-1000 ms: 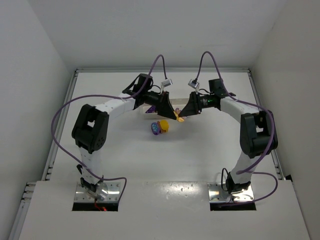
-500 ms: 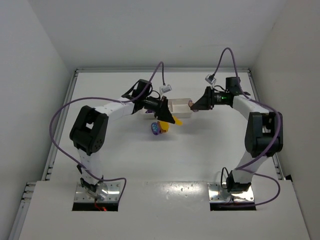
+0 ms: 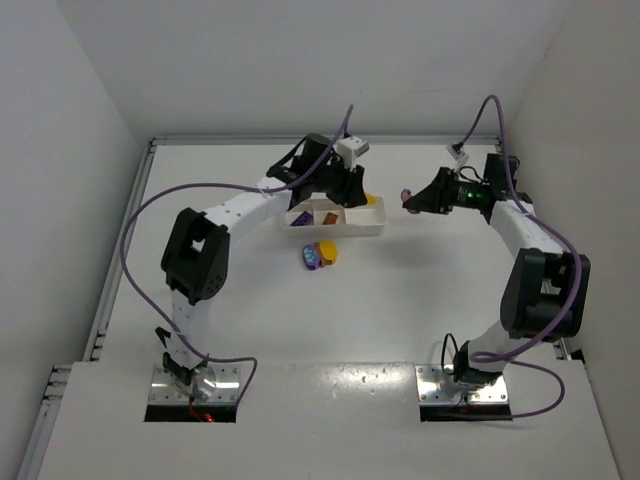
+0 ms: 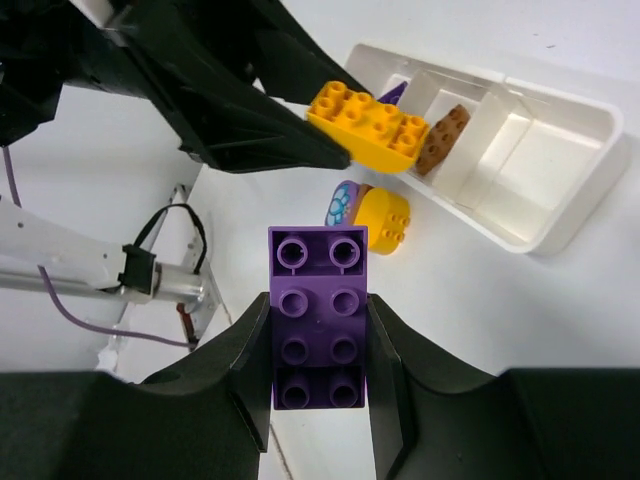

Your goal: Sort the legos into containers by color

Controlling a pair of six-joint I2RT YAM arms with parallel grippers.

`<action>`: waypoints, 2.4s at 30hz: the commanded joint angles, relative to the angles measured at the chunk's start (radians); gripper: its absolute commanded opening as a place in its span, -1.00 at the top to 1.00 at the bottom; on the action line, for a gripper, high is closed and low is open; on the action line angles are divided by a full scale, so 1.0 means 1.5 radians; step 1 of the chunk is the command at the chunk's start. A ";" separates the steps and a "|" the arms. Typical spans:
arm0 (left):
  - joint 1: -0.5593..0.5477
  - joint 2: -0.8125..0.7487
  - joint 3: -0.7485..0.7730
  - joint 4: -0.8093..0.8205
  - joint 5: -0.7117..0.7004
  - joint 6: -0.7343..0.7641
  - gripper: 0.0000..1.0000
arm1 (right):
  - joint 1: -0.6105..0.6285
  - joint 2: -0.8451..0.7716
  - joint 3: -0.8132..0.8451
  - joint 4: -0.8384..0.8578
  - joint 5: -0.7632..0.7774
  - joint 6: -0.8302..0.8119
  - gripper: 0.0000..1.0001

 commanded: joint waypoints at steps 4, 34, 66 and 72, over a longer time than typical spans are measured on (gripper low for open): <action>-0.021 0.120 0.130 -0.080 -0.100 0.023 0.86 | -0.015 -0.017 -0.006 0.035 0.017 0.013 1.00; 0.198 -0.184 -0.007 -0.065 -0.155 -0.082 -1.00 | 0.182 0.090 0.127 -0.068 0.082 -0.076 1.00; 0.493 -0.392 -0.218 -0.096 0.065 -0.084 -1.00 | 0.469 0.482 0.516 0.015 0.439 -0.015 0.77; 0.493 -0.386 -0.224 -0.090 0.065 -0.091 -1.00 | 0.476 0.481 0.516 0.009 0.493 -0.009 0.01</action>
